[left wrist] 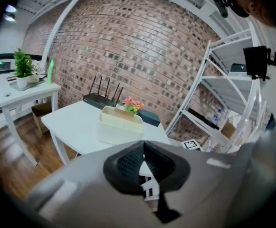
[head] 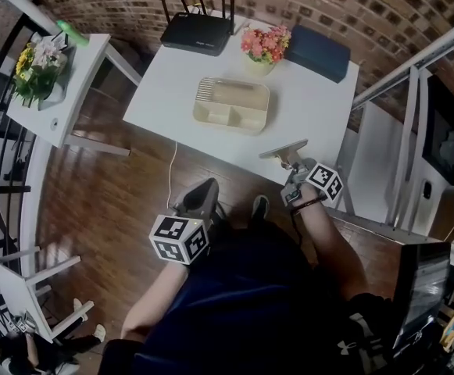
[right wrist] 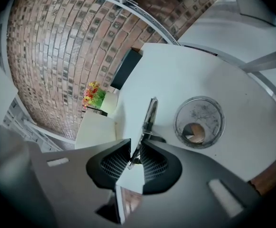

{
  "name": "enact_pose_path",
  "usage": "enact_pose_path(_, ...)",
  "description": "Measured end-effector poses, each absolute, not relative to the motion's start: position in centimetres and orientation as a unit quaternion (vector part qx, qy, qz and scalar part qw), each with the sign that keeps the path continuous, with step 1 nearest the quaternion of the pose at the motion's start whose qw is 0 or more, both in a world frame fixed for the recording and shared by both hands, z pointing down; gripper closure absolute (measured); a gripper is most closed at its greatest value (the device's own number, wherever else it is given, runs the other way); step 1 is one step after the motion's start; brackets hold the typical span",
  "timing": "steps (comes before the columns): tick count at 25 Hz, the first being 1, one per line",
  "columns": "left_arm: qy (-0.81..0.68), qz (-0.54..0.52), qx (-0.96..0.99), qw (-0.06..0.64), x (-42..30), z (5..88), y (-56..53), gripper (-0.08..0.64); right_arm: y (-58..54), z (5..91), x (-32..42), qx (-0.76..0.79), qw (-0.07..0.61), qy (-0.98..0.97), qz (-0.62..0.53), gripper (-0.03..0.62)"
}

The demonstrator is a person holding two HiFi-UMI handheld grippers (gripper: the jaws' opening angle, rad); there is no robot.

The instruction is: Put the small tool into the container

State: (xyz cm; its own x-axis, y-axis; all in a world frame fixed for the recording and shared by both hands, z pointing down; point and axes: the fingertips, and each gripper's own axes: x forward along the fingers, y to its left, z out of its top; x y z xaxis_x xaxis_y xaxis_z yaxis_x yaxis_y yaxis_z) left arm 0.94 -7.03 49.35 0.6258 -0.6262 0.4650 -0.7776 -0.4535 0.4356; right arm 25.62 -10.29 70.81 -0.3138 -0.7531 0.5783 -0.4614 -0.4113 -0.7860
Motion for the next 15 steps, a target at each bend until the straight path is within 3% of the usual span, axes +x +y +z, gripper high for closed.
enact_pose_path(6,-0.419,0.110,0.842,0.322,-0.1,49.4,-7.7,0.555,-11.0,67.6,25.1,-0.571,0.123,0.562,-0.586,0.575)
enact_pose_path(15,-0.415,0.100,0.844,0.324,-0.9,49.2,-8.5,0.555,-13.4,59.7,24.7,-0.590,0.077,0.660,-0.459,0.580)
